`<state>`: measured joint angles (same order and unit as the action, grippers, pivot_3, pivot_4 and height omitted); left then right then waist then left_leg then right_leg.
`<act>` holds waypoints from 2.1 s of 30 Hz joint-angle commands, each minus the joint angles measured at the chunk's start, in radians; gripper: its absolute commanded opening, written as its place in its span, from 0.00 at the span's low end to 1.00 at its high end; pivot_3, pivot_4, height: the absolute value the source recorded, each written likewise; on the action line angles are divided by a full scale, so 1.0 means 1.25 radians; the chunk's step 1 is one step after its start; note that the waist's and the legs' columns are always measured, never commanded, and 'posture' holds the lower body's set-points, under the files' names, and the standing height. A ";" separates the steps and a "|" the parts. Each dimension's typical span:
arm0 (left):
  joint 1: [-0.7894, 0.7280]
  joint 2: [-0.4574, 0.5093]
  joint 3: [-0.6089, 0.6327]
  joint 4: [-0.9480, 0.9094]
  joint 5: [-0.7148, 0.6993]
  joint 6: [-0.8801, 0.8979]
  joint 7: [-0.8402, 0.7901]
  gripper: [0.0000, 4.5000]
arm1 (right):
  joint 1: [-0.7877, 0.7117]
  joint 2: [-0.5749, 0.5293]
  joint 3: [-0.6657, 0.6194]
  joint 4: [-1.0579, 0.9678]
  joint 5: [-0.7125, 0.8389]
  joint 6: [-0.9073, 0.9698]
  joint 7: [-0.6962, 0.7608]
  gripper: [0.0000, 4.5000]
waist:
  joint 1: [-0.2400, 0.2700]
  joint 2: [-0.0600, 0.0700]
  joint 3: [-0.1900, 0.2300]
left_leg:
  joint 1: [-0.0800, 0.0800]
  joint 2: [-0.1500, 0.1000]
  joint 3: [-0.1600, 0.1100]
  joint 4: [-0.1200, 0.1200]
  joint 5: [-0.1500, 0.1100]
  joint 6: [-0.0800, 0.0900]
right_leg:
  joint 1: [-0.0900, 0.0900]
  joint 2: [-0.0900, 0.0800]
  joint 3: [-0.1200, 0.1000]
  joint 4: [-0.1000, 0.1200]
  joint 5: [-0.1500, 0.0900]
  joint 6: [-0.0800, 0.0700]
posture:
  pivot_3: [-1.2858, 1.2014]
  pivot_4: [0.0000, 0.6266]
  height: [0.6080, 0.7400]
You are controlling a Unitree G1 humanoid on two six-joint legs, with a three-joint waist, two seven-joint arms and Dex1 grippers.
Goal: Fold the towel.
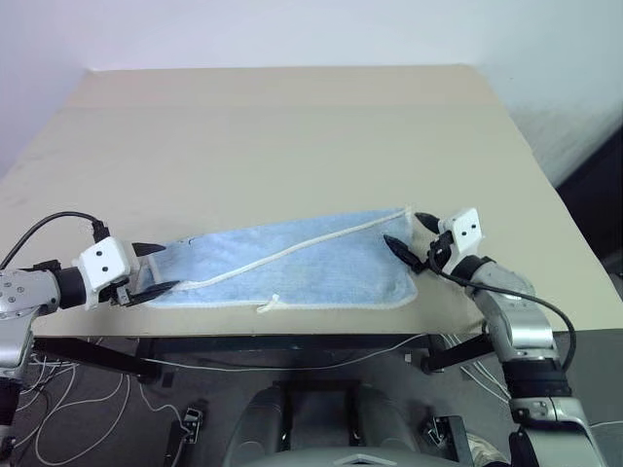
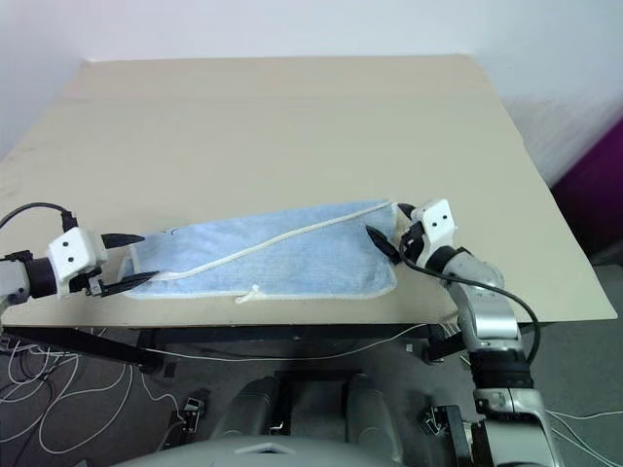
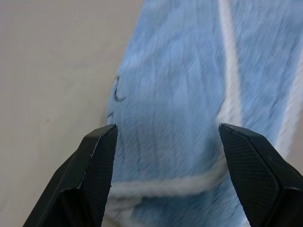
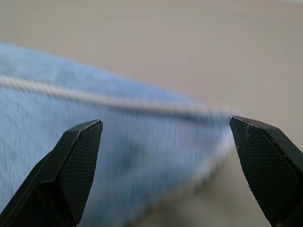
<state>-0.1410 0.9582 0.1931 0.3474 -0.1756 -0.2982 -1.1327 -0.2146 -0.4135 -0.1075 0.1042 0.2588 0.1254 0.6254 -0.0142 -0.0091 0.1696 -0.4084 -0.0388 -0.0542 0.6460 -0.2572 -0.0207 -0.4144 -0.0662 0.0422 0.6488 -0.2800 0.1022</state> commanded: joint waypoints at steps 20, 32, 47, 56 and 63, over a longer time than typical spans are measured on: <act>-0.081 0.080 -0.103 0.172 0.013 -0.305 -0.175 0.80 | 0.010 0.037 -0.006 -0.073 0.013 -0.007 -0.047 1.00 | -0.001 0.000 0.000 | 0.000 0.000 0.000 0.001 0.000 0.000 | 0.000 0.002 0.000 0.001 0.000 0.000 | 0.52 0.24 1.00; -0.080 0.055 -0.103 0.173 0.072 -0.347 -0.048 0.80 | 0.016 0.039 0.004 -0.087 0.013 0.006 -0.040 1.00 | -0.001 0.000 0.000 | 0.000 0.000 0.000 0.001 0.000 0.001 | 0.001 0.002 -0.001 0.001 0.000 0.000 | 0.52 0.24 1.00; -0.112 0.057 -0.111 0.249 0.112 -0.391 0.027 0.77 | 0.014 0.036 0.004 -0.094 0.014 0.014 -0.031 1.00 | -0.001 0.000 0.000 | 0.000 0.000 0.000 0.001 0.000 0.001 | 0.001 0.003 -0.001 0.001 0.000 0.000 | 0.52 0.24 1.00; -0.100 0.048 -0.102 0.247 0.075 -0.400 0.019 0.16 | 0.004 0.035 0.005 -0.091 0.013 0.015 -0.025 1.00 | -0.001 0.000 0.000 | 0.000 0.000 0.000 0.002 0.000 0.001 | 0.001 0.003 -0.001 0.001 0.000 0.000 | 0.52 0.24 1.00; -0.100 0.025 -0.078 0.229 0.003 -0.275 0.013 0.00 | -0.015 0.022 0.006 -0.092 0.006 0.014 -0.014 1.00 | -0.001 0.000 0.000 | 0.000 0.000 0.000 0.002 0.000 0.001 | 0.001 0.003 -0.001 0.001 0.000 0.000 | 0.52 0.24 1.00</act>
<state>-0.2642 0.9921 0.0573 0.6590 -0.1162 -0.7044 -1.1137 -0.2132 -0.3734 -0.1011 0.0253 0.2589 0.1489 0.5999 -0.0155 -0.0093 0.1694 -0.4081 -0.0388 -0.0538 0.6481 -0.2575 -0.0198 -0.4134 -0.0630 0.0414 0.6505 -0.2800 0.1026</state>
